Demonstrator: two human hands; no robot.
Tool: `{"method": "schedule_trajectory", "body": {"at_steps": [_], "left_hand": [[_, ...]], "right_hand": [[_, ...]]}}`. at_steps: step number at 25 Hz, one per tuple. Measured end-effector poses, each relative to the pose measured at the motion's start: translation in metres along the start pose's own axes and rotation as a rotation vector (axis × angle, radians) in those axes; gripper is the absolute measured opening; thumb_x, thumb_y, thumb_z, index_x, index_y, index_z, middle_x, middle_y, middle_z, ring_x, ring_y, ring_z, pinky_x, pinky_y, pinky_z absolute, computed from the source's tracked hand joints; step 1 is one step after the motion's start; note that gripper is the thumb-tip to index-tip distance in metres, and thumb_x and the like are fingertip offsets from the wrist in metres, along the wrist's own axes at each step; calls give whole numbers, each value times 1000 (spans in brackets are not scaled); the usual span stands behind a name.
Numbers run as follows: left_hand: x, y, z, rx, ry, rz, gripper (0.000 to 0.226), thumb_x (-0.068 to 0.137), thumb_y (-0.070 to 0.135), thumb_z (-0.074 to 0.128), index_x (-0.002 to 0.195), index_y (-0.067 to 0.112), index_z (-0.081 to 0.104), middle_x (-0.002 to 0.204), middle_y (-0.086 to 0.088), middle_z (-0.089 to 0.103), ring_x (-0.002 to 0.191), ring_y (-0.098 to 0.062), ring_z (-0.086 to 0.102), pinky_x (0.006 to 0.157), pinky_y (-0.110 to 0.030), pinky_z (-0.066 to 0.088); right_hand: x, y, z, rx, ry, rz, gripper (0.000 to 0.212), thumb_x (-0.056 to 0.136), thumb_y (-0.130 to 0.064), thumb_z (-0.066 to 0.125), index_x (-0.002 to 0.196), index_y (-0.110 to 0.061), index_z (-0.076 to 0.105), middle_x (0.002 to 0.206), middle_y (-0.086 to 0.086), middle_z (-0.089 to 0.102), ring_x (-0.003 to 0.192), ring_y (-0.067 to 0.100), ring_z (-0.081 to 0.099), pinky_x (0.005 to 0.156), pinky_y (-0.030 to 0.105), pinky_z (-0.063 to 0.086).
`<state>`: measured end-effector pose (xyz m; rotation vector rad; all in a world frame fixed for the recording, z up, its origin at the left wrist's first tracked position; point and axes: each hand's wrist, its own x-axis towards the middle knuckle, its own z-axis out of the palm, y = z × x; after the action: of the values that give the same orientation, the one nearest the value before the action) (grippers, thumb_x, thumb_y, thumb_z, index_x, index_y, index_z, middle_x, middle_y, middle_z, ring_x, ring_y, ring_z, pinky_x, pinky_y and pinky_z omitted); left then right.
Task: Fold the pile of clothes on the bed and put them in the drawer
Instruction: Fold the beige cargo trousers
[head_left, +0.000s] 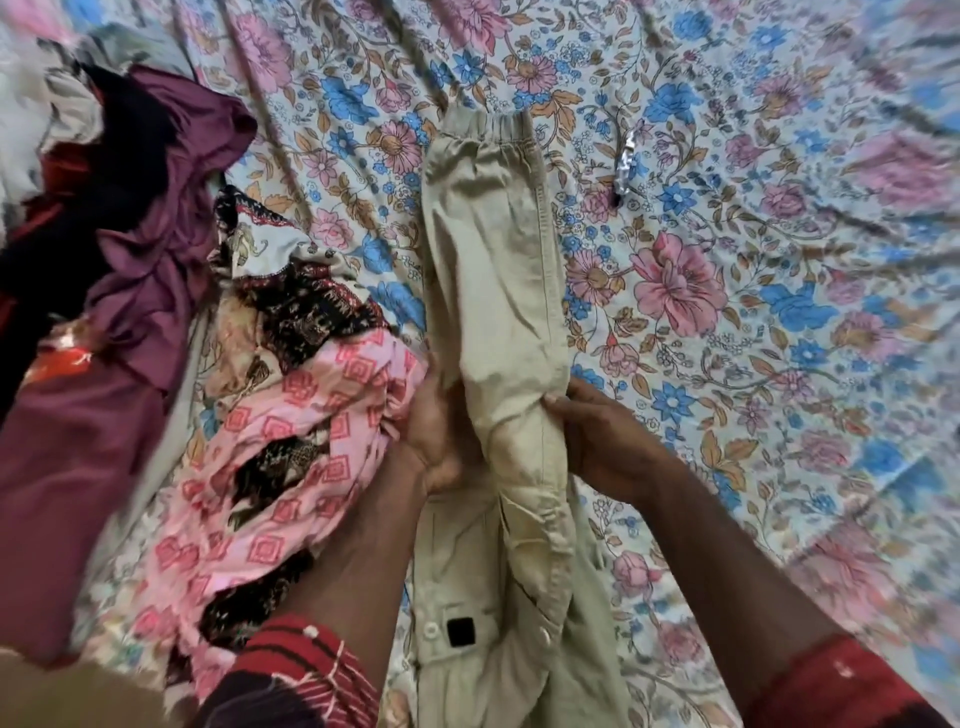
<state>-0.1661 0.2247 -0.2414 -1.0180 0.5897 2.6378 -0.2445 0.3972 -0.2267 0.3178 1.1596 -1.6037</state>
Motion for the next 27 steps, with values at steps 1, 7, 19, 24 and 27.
{"method": "schedule_trajectory", "body": {"at_steps": [1,7,19,24,27], "left_hand": [[-9,-13,1,12,-36,-33,89,90,80,40,143,11,57,146,-20,56,132,-35,56,113,-51,43],[-31,-60,-4,165,54,168,27,99,17,61,121,25,75,129,-10,70,128,-33,60,112,-54,43],[-113,-133,-35,903,462,339,46,75,43,89,104,29,55,89,-1,70,70,-15,65,60,-32,55],[-122,-193,-23,1284,406,348,91,67,47,78,144,46,29,132,9,62,118,-18,63,95,-43,55],[-102,-158,-18,1044,429,513,88,68,53,79,144,37,37,134,6,59,119,-13,61,99,-40,55]], "right_hand": [[-4,3,0,68,-3,-4,33,100,-7,53,132,-10,62,127,14,69,108,28,69,93,44,56],[-5,2,7,-530,429,-419,18,106,-22,56,99,-20,73,87,-4,74,78,15,69,63,27,53],[-46,68,-3,-455,341,-380,55,68,-9,90,119,-11,69,108,8,78,102,30,75,88,49,61],[-45,57,25,-280,206,-389,66,75,9,73,134,-14,55,118,10,72,102,27,72,79,43,63],[-16,23,32,-207,189,-268,43,80,2,71,118,-13,60,102,7,74,90,29,70,66,37,57]]}}
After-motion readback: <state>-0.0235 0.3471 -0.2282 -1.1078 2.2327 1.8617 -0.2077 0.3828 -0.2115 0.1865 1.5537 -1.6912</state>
